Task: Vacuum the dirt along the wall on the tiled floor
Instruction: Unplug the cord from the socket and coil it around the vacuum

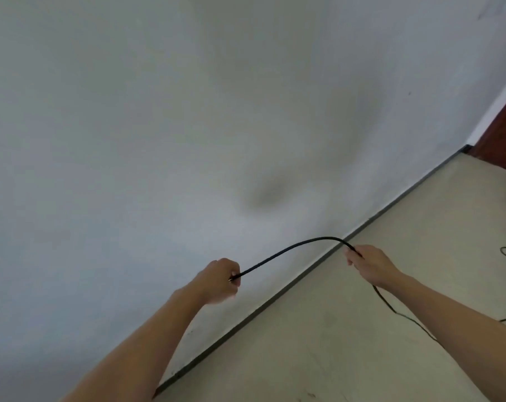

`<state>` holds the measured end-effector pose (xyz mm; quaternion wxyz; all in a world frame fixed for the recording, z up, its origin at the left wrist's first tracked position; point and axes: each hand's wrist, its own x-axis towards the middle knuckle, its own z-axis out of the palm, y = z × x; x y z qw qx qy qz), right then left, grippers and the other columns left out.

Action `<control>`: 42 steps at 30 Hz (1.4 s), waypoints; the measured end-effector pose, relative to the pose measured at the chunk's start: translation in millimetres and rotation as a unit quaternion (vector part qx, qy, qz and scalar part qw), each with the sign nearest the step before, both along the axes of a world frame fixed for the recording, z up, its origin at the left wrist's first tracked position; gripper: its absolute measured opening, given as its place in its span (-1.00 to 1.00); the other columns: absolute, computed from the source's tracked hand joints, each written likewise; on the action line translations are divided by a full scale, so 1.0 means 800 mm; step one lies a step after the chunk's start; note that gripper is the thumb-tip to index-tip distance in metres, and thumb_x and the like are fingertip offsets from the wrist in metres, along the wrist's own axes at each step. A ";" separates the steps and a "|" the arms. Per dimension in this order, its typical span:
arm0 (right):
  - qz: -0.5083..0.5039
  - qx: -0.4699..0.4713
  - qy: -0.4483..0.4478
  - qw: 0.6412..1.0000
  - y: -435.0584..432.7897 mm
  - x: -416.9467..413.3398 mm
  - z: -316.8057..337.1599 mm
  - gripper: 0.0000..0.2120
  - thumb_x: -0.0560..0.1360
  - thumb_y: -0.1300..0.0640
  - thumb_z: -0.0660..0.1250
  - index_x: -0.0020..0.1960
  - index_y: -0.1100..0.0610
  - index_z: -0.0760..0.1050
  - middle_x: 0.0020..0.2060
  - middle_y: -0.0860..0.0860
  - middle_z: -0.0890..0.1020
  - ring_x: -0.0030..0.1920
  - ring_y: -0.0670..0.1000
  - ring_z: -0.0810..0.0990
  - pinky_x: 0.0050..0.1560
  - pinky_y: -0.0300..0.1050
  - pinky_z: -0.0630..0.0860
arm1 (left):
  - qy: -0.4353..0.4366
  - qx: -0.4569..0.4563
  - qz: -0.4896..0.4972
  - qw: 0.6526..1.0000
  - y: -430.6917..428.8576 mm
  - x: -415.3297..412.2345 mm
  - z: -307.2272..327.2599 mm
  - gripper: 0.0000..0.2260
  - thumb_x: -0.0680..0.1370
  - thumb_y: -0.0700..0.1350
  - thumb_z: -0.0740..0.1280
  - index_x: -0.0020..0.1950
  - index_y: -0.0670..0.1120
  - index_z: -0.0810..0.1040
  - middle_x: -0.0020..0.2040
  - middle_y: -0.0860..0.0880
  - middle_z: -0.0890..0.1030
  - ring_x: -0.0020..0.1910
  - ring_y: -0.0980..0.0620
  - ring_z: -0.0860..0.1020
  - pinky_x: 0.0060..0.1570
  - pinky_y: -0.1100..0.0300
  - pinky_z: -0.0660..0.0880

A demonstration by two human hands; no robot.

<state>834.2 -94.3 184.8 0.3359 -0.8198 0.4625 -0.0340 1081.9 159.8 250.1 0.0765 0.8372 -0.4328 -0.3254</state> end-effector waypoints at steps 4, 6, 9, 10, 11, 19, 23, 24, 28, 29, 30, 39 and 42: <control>-0.036 -0.033 -0.029 0.998 -0.001 0.018 0.044 -0.61 0.64 -0.08 0.20 -0.27 0.11 0.51 -0.42 -0.02 0.50 -0.41 -0.03 0.45 -0.37 -0.11 0.29 | 0.271 -0.062 0.145 0.950 -0.040 0.004 0.019 -0.83 0.49 -0.31 0.15 -0.20 -0.17 0.51 -0.44 -0.04 0.34 -0.49 0.05 0.19 -0.47 0.25 0.15; -0.061 -0.060 -0.006 0.996 -0.012 -0.003 0.053 -0.63 0.60 -0.09 0.27 -0.30 0.08 0.47 -0.41 0.00 0.52 -0.39 0.00 0.47 -0.37 -0.09 0.30 | 0.327 -0.100 0.174 0.924 -0.056 0.016 0.034 -0.85 0.52 -0.23 0.24 -0.26 -0.15 0.45 -0.47 -0.01 0.25 -0.51 0.07 0.11 -0.49 0.26 0.05; -0.110 -0.083 0.094 0.986 -0.027 -0.064 0.043 -0.70 0.54 -0.09 0.33 -0.28 0.03 0.43 -0.34 0.00 0.56 -0.30 0.02 0.52 -0.36 -0.11 0.31 | 0.387 -0.168 0.194 0.885 -0.086 0.041 0.057 -0.72 0.59 -0.08 0.29 -0.30 -0.13 0.44 -0.50 0.04 0.18 -0.56 0.10 0.09 -0.57 0.28 0.03; -0.136 -0.082 0.112 0.981 -0.031 -0.087 0.034 -0.71 0.55 -0.10 0.32 -0.26 0.04 0.44 -0.34 0.00 0.56 -0.28 0.03 0.53 -0.35 -0.11 0.32 | 0.406 -0.199 0.207 0.867 -0.099 0.048 0.065 -0.71 0.59 -0.06 0.30 -0.30 -0.11 0.42 -0.51 0.05 0.16 -0.57 0.12 0.09 -0.59 0.29 0.03; -0.164 -0.077 0.124 0.976 -0.034 -0.110 0.024 -0.71 0.56 -0.10 0.31 -0.25 0.04 0.44 -0.33 0.00 0.56 -0.25 0.04 0.54 -0.35 -0.10 0.32 | 0.429 -0.233 0.226 0.843 -0.113 0.056 0.072 -0.72 0.59 -0.06 0.30 -0.29 -0.10 0.40 -0.51 0.07 0.16 -0.59 0.13 0.09 -0.60 0.30 0.03; -0.312 0.021 0.136 0.940 -0.065 -0.260 -0.028 -0.64 0.67 -0.04 0.14 -0.22 0.12 0.42 -0.28 0.06 0.56 -0.10 0.16 0.61 -0.25 -0.09 0.36 | 0.442 -0.375 0.323 0.749 -0.244 0.039 0.100 -0.73 0.63 -0.02 0.25 -0.22 -0.11 0.43 -0.54 0.07 0.23 -0.62 0.15 0.16 -0.63 0.30 0.11; -0.151 -0.030 0.195 0.969 -0.104 -0.238 0.007 -0.73 0.68 -0.13 0.00 -0.01 0.04 0.30 -0.26 0.01 0.52 -0.17 0.11 0.54 -0.18 -0.03 0.40 | 0.316 -0.327 0.166 0.875 -0.319 -0.054 0.079 -0.87 0.60 -0.16 0.30 -0.03 -0.22 0.56 -0.43 -0.04 0.47 -0.54 0.09 0.26 -0.52 0.24 0.20; -0.093 -0.049 0.191 0.976 -0.115 -0.229 0.022 -0.76 0.68 -0.13 -0.01 0.01 0.02 0.27 -0.28 -0.01 0.52 -0.22 0.09 0.51 -0.19 -0.02 0.40 | 0.296 -0.315 0.119 0.894 -0.336 -0.082 0.074 -0.88 0.60 -0.17 0.30 -0.01 -0.21 0.57 -0.37 -0.07 0.56 -0.50 0.07 0.31 -0.49 0.23 0.23; 0.072 -0.157 0.097 0.980 -0.160 -0.207 0.091 -0.77 0.69 -0.06 0.03 0.05 0.05 0.35 -0.30 -0.03 0.51 -0.30 0.06 0.45 -0.23 -0.03 0.36 | 0.289 -0.246 -0.001 0.925 -0.407 -0.175 0.059 -0.90 0.59 -0.14 0.32 0.07 -0.12 0.55 -0.07 0.02 0.69 -0.35 0.05 0.50 -0.40 0.23 0.36; 0.086 -0.176 0.062 0.979 -0.172 -0.207 0.108 -0.79 0.69 -0.04 0.05 0.04 0.06 0.37 -0.32 -0.08 0.48 -0.32 0.02 0.41 -0.25 -0.06 0.31 | 0.285 -0.218 -0.019 0.933 -0.425 -0.195 0.057 -0.89 0.59 -0.13 0.31 0.08 -0.11 0.54 -0.02 0.02 0.68 -0.33 0.05 0.51 -0.38 0.21 0.37; 0.085 -0.192 0.026 0.977 -0.186 -0.210 0.121 -0.80 0.69 -0.02 0.07 0.04 0.06 0.39 -0.34 -0.14 0.43 -0.33 -0.02 0.37 -0.26 -0.11 0.27 | 0.284 -0.186 -0.038 0.940 -0.442 -0.213 0.057 -0.89 0.60 -0.12 0.29 0.09 -0.11 0.52 0.00 0.00 0.68 -0.32 0.04 0.50 -0.38 0.21 0.36; -0.172 -0.185 0.026 0.967 -0.332 -0.321 0.079 -0.82 0.55 -0.09 0.35 -0.13 -0.02 0.46 -0.39 -0.14 0.47 -0.29 -0.02 0.46 -0.28 -0.14 0.30 | 0.344 -0.170 -0.063 0.921 -0.557 -0.294 0.106 -0.74 0.64 -0.05 0.24 -0.12 -0.19 0.55 -0.49 0.05 0.28 -0.53 0.14 0.19 -0.51 0.31 0.12; -0.314 -0.060 0.121 0.940 -0.368 -0.398 0.009 -0.75 0.59 -0.09 0.27 -0.21 -0.02 0.40 -0.26 -0.03 0.54 -0.15 0.06 0.54 -0.22 -0.14 0.36 | 0.361 -0.218 -0.040 0.906 -0.596 -0.273 0.132 -0.76 0.63 -0.05 0.25 -0.07 -0.21 0.53 -0.50 0.03 0.26 -0.52 0.11 0.16 -0.53 0.29 0.15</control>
